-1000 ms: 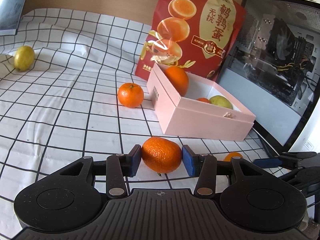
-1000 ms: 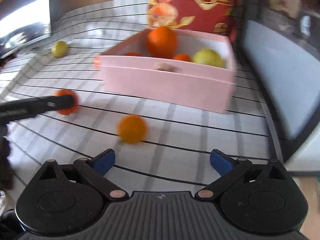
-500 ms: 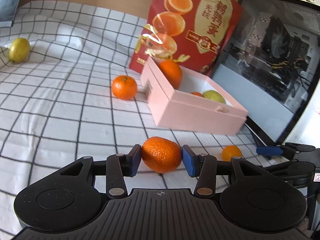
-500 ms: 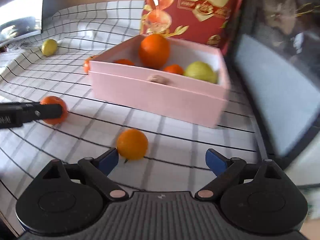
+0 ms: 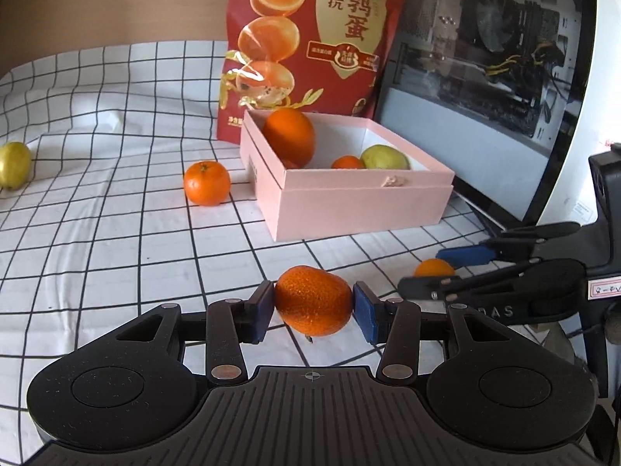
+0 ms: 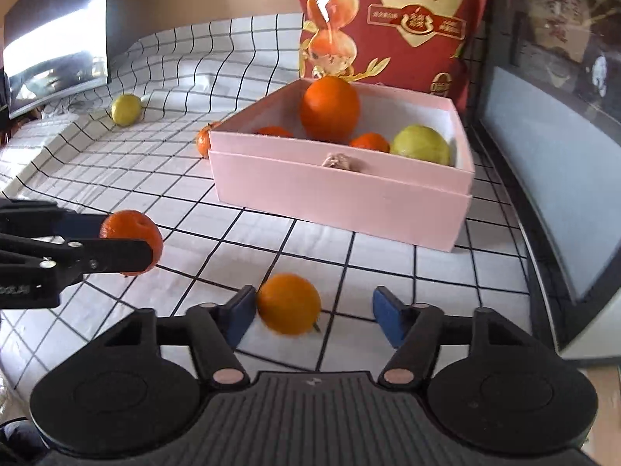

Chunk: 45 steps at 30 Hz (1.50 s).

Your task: Organize fruits

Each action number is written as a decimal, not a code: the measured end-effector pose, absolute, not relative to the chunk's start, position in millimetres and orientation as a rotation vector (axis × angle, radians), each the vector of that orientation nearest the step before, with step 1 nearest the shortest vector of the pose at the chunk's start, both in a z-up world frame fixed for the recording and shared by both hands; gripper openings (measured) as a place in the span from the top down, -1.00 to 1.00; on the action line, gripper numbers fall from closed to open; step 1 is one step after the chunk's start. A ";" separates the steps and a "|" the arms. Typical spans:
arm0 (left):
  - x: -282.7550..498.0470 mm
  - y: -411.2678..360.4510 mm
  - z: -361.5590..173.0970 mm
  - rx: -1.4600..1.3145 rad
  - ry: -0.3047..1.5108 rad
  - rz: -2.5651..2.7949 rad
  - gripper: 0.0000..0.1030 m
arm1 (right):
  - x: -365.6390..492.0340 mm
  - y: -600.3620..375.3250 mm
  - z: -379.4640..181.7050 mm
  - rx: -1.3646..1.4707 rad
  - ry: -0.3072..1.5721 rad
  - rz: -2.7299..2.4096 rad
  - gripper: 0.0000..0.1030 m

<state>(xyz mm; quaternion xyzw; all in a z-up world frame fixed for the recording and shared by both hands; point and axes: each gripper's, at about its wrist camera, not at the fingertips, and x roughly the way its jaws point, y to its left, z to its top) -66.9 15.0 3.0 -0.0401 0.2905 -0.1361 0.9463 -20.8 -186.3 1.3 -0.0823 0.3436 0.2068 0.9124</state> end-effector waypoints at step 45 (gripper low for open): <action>97.1 8.1 35.0 -0.273 0.467 -0.424 0.05 | 134.0 -166.3 134.2 -0.077 0.615 0.094 0.36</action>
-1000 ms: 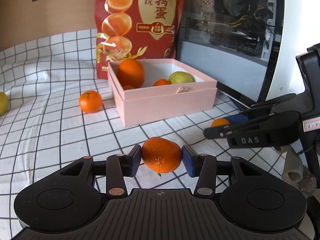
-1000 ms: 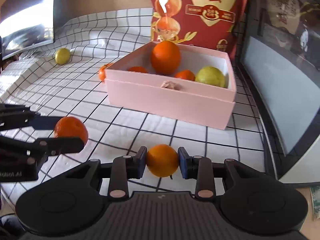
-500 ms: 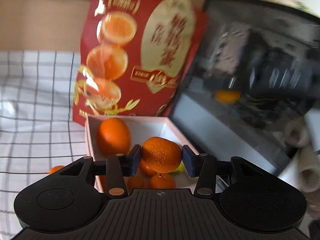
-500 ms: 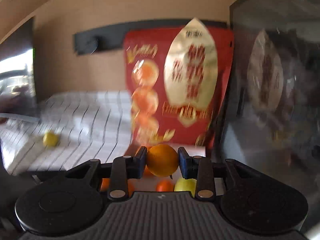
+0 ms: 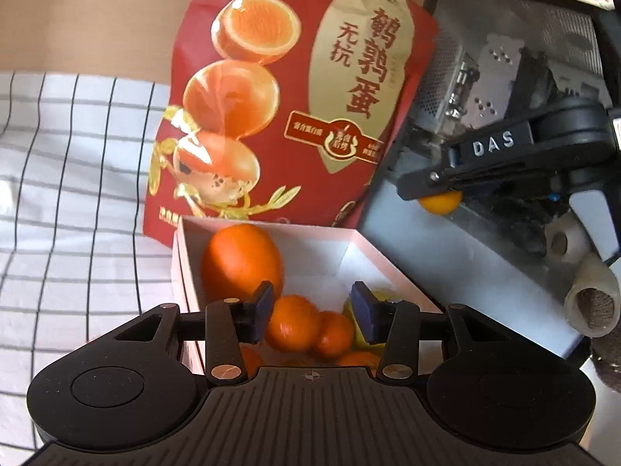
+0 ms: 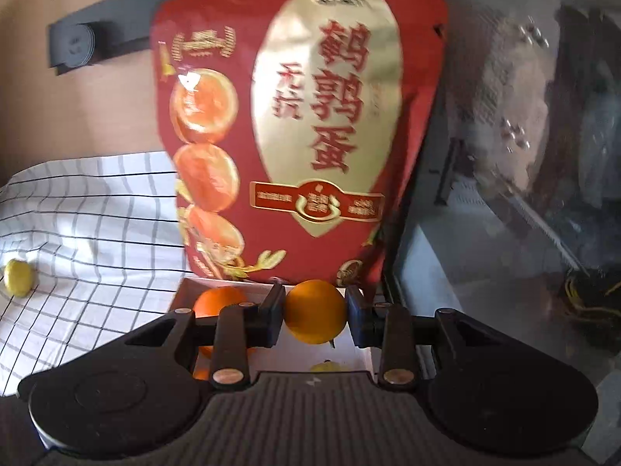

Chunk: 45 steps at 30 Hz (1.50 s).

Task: Organize fruits
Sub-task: 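Lift the mandarin into the pink box and open the right tool, then move the right tool to the yellow pomelo on the cloth and close on it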

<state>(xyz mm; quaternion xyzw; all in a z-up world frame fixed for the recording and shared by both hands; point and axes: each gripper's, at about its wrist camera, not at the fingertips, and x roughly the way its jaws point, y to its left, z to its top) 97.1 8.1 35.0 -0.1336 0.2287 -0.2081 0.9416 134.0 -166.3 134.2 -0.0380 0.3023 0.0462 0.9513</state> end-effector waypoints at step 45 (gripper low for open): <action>-17.6 336.9 29.4 -0.465 0.195 0.614 0.05 | 157.9 213.5 29.3 0.045 0.741 0.613 -0.53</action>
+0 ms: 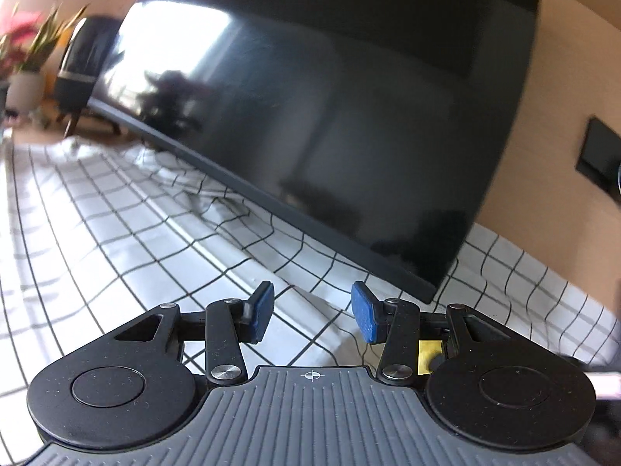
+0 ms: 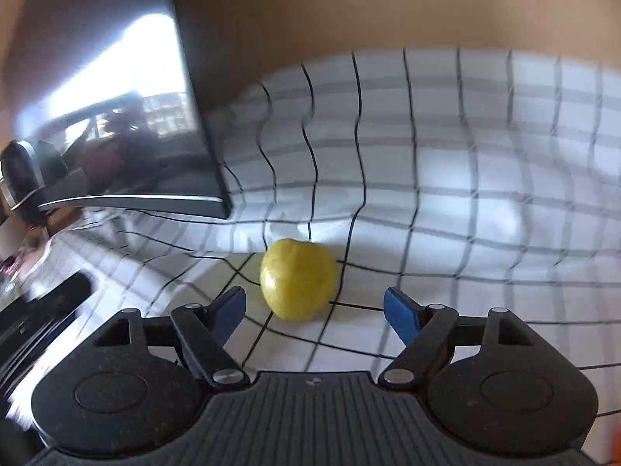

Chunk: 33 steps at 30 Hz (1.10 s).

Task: Organize fruits
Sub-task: 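Move the right tool to the yellow pomelo on the cloth and close on it, then carry the pomelo toward the pink box and set it on the cloth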

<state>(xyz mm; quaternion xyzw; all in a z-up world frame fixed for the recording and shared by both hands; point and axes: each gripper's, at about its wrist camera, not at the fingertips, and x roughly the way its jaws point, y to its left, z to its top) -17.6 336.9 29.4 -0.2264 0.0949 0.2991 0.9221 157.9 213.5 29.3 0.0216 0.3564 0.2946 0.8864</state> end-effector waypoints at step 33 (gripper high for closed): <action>21.3 280.7 11.7 -0.427 0.345 0.124 0.06 | 16.8 10.8 36.2 -0.166 0.875 0.748 -0.11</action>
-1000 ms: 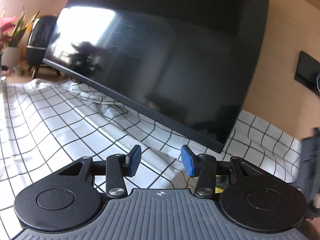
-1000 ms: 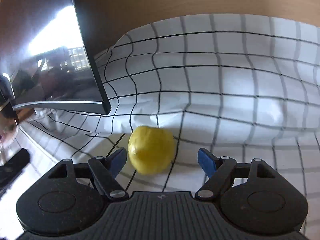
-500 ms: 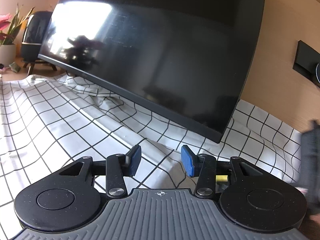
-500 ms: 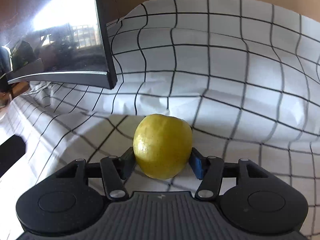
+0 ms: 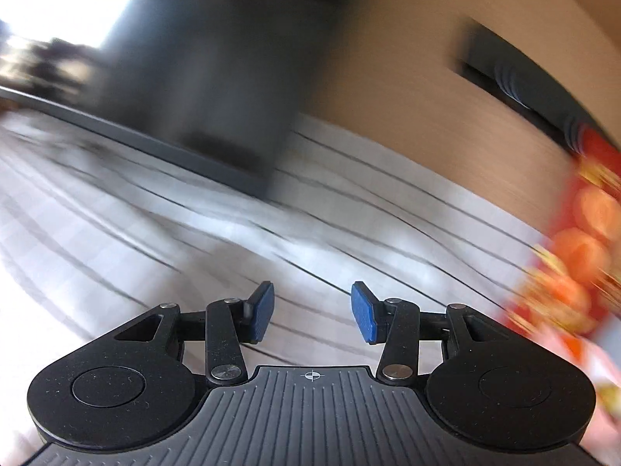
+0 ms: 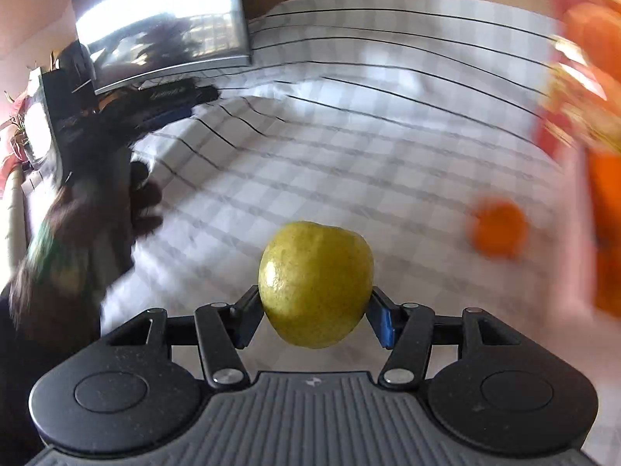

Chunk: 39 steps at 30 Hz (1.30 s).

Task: Organize fruits
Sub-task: 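Carry the pomelo toward the pink box and set it on the cloth, then reposition the open right tool around the pomelo in front of the box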

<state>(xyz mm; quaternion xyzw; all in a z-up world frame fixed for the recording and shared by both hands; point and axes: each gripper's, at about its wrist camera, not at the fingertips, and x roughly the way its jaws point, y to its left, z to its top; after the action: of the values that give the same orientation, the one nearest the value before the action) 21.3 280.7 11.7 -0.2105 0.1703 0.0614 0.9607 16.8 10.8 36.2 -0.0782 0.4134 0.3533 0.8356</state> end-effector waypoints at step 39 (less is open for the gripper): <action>81.1 65.5 -7.8 -0.157 0.619 -0.112 -0.03 | -2.4 -164.7 -2.4 -0.064 0.670 0.475 -0.69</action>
<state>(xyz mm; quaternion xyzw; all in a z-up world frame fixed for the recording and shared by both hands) 81.1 65.5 -7.8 -0.0769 0.3043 -0.0553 0.9479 -2.4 -164.7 -2.4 -0.0311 0.3258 0.2307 0.9164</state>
